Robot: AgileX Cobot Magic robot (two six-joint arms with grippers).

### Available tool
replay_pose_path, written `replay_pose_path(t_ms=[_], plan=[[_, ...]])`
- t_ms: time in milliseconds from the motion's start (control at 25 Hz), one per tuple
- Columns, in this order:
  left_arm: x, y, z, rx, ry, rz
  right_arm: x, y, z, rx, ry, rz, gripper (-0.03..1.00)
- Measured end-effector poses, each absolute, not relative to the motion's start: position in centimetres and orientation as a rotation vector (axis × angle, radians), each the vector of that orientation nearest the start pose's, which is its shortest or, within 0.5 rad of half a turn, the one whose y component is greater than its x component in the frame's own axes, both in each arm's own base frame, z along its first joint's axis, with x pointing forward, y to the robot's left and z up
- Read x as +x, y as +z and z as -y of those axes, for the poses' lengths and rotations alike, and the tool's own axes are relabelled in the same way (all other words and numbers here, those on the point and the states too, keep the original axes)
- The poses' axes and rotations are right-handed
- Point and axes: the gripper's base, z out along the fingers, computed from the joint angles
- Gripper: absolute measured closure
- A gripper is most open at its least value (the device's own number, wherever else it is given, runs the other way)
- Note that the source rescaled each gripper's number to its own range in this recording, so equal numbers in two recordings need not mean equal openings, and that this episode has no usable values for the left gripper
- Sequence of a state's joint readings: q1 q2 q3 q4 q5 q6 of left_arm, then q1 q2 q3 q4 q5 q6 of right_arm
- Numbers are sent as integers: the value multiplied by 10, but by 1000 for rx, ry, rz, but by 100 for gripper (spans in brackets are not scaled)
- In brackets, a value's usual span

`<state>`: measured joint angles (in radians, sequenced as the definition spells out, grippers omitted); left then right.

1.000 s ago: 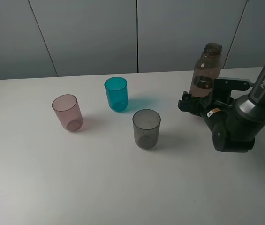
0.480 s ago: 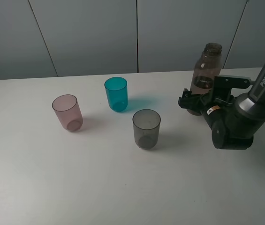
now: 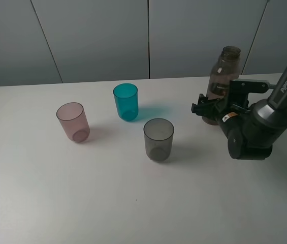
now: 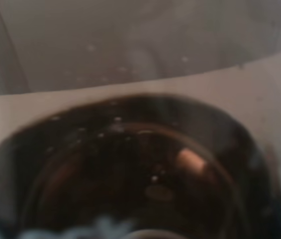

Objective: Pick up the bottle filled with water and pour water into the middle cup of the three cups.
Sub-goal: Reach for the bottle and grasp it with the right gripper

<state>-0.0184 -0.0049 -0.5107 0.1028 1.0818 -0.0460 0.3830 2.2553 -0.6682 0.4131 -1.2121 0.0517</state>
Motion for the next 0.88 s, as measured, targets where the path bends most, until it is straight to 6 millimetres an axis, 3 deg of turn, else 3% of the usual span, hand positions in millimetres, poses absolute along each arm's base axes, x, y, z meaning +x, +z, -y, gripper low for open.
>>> replay_pose_path(t_ms=[40, 80, 880], plan=[[-8, 279, -8, -35, 83, -2046, 317, 42, -91, 91, 42, -1862, 93], [-8, 279, -8, -35, 83, -2046, 317, 42, -91, 87, 39, -1863, 95], [-8, 279, -8, -35, 83, -2046, 318, 44, -93, 13, 19, -1876, 95]])
